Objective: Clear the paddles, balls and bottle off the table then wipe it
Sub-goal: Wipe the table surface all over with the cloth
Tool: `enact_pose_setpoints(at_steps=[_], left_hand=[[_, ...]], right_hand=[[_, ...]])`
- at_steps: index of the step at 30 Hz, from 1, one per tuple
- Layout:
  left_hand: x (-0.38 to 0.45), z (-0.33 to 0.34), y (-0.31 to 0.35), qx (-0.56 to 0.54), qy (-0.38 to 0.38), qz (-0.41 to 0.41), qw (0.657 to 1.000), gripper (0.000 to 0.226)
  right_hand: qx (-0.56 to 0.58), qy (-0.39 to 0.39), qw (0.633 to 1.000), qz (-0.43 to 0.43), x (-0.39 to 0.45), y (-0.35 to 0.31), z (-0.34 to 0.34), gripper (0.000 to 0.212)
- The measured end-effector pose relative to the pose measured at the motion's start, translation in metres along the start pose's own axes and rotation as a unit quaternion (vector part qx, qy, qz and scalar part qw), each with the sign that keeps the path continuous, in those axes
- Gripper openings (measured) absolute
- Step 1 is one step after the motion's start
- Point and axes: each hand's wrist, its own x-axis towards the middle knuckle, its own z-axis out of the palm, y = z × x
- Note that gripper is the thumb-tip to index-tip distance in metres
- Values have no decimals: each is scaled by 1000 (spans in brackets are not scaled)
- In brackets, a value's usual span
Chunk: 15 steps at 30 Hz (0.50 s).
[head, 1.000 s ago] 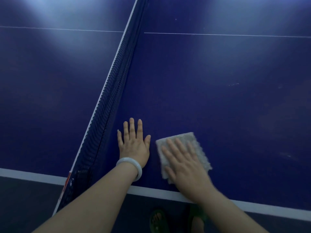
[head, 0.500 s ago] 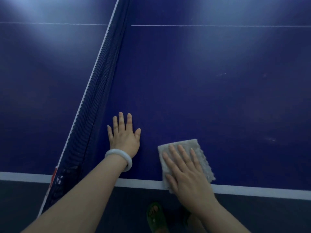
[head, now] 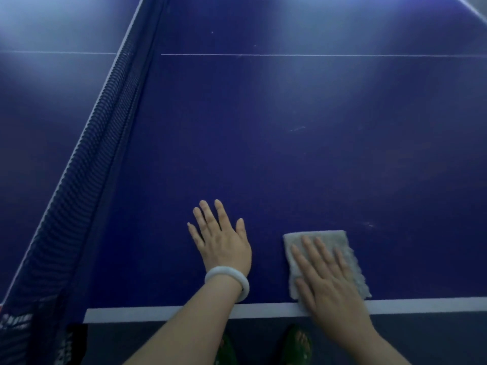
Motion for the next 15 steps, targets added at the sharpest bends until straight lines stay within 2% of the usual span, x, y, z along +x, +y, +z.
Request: enact_pose_setpoints(at_steps=[3, 5, 6, 8, 10, 11, 12, 15], left_hand=[[-2, 6, 2, 36, 25, -10, 999, 70], [-1, 9, 4, 48, 38, -14, 998, 70], [-1, 10, 4, 54, 42, -15, 998, 70], [-2, 11, 6, 68, 47, -19, 996, 70], [-2, 11, 7, 82, 49, -26, 995, 71], [-2, 11, 8, 89, 49, -29, 994, 71], [-2, 11, 9, 93, 50, -31, 994, 72], [-2, 11, 11, 94, 53, -35, 994, 71]], right_hand=[[33, -6, 990, 140, 2, 33, -8, 61], [35, 2, 986, 161, 8, 26, -10, 62], [38, 1, 991, 131, 10, 17, -9, 62], [31, 0, 1000, -2, 11, 7, -2, 59], [11, -19, 992, -127, 24, 23, -4, 58], [-7, -26, 989, -144, 34, 38, -7, 59], [-18, -27, 992, -123, 44, 56, -9, 59], [25, -22, 995, 94, 65, 92, -18, 63]])
